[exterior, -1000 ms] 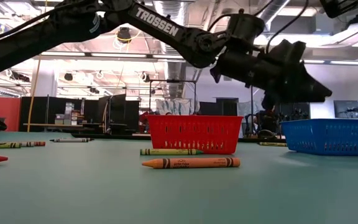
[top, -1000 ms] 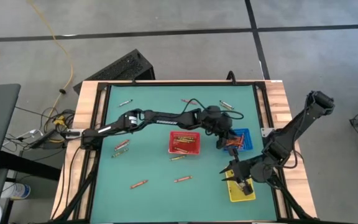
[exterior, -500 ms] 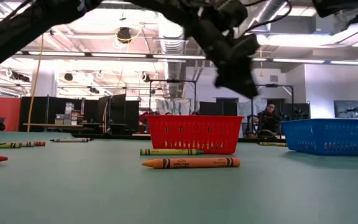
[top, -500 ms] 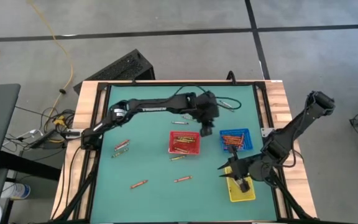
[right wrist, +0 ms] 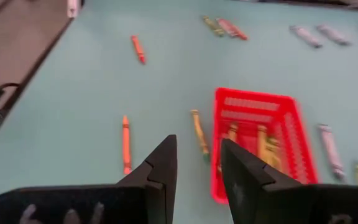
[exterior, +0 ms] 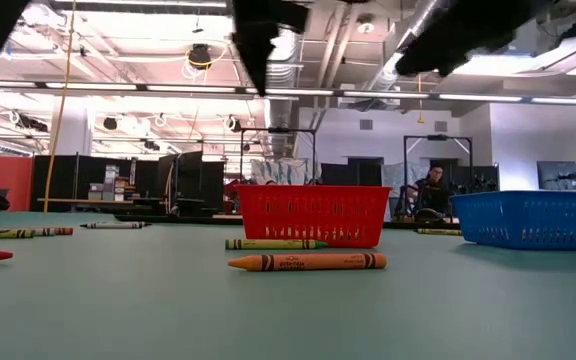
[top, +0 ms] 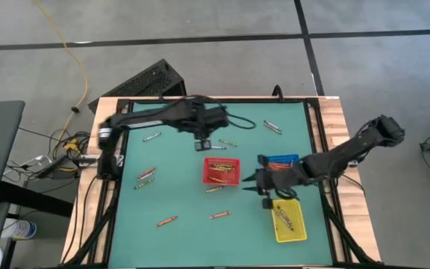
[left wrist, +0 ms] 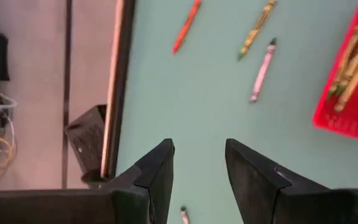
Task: Sort crayons
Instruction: Put the black crayon into the yellow basket
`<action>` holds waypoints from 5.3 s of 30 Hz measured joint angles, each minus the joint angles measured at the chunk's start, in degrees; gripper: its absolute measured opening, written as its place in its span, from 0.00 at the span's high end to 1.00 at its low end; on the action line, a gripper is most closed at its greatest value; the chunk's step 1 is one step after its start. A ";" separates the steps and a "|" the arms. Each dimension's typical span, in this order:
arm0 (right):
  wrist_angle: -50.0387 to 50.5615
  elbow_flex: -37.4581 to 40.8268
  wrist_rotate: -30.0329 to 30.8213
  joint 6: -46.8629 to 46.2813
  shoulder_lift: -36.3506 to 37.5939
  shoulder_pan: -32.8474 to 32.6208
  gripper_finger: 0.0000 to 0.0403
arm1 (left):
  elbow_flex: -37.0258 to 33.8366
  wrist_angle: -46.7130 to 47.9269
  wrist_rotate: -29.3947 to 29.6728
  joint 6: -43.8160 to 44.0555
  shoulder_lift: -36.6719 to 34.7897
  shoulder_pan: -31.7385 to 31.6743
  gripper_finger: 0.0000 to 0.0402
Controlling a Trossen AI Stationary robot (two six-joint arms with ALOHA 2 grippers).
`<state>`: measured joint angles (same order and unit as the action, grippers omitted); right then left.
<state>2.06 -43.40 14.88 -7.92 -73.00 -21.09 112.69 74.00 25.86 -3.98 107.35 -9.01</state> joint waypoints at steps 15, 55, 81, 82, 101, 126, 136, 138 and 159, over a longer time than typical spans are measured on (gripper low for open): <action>-11.47 -8.51 -14.03 3.67 -23.65 7.76 0.71 | -73.09 -59.66 -13.70 7.67 -55.35 4.33 0.66; 29.64 -20.31 -18.56 17.58 -20.94 55.80 0.71 | -112.09 -89.31 -4.56 8.14 -99.43 6.55 0.66; 34.82 -20.06 -13.14 18.49 -31.42 69.03 0.71 | -111.56 -76.38 -5.11 6.59 -98.75 6.55 0.66; 34.78 -20.06 -13.12 18.47 -31.39 69.37 0.71 | -111.56 -76.35 -5.09 6.59 -98.75 6.55 0.66; 33.09 -16.30 -13.45 18.28 -29.73 69.49 0.98 | -111.50 -76.24 -5.11 6.61 -98.75 6.55 0.66; 26.79 -9.44 -18.76 -1.35 6.03 15.97 1.00 | -111.45 -76.20 -5.11 6.61 -98.75 6.55 0.66; 9.80 1.25 -2.51 -32.26 5.19 -14.32 1.00 | -111.45 -76.21 -5.11 6.57 -98.73 6.55 0.66; 9.93 1.25 -0.86 -37.60 4.37 -17.76 1.00 | -111.45 -76.22 -5.10 6.43 -98.74 6.55 0.66; 27.83 1.18 6.08 -80.80 0.53 -28.40 0.98 | -111.45 -76.22 -5.11 6.61 -98.75 6.57 0.66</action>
<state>29.89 -42.22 20.96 -88.72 -72.47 -49.49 1.23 -2.22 20.75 2.63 8.60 -2.44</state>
